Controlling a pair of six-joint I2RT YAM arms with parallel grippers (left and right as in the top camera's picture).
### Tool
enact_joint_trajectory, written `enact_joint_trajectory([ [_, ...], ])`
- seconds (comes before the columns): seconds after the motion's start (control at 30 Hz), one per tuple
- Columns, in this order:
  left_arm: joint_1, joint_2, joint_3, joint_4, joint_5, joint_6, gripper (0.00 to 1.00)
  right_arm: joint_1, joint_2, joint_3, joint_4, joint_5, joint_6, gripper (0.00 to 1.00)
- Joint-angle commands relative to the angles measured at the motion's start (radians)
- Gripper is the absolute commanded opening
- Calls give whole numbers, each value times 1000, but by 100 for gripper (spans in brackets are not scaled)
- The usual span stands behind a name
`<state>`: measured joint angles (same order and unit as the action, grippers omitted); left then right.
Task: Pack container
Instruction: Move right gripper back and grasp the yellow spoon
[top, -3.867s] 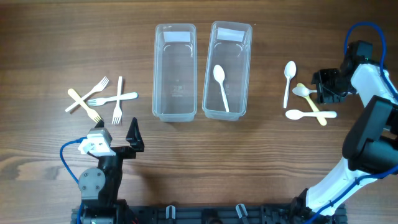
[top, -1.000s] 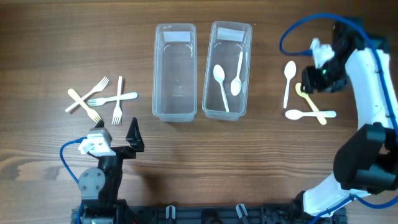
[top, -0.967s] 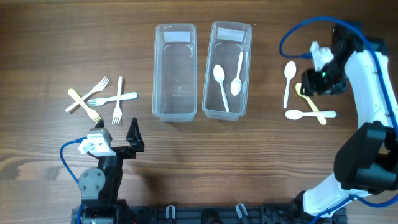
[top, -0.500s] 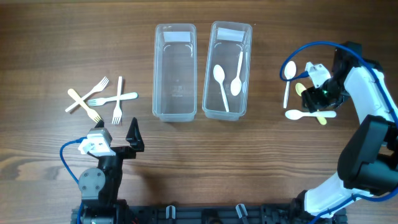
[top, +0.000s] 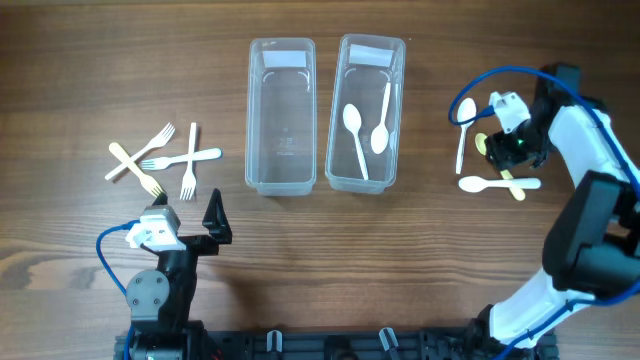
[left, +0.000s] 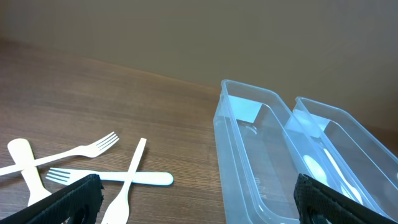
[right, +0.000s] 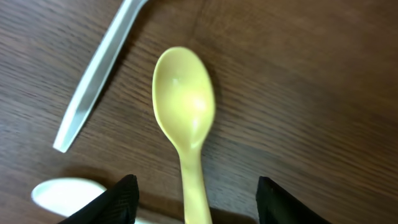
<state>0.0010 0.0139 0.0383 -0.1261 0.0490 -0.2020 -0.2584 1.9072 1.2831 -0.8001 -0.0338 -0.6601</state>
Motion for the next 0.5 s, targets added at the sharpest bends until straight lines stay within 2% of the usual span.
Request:
enact_joint_trajectory([
  [0.0, -5, -7, -8, 3, -10, 19, 100, -4, 58, -1, 13, -45, 14, 57],
  [0.23, -5, -7, -8, 3, -10, 19, 100, -4, 98, -1, 34, -45, 58, 50],
  [0.47, -5, -7, -8, 3, -10, 19, 100, -6, 98, -1, 40, -45, 58, 31],
])
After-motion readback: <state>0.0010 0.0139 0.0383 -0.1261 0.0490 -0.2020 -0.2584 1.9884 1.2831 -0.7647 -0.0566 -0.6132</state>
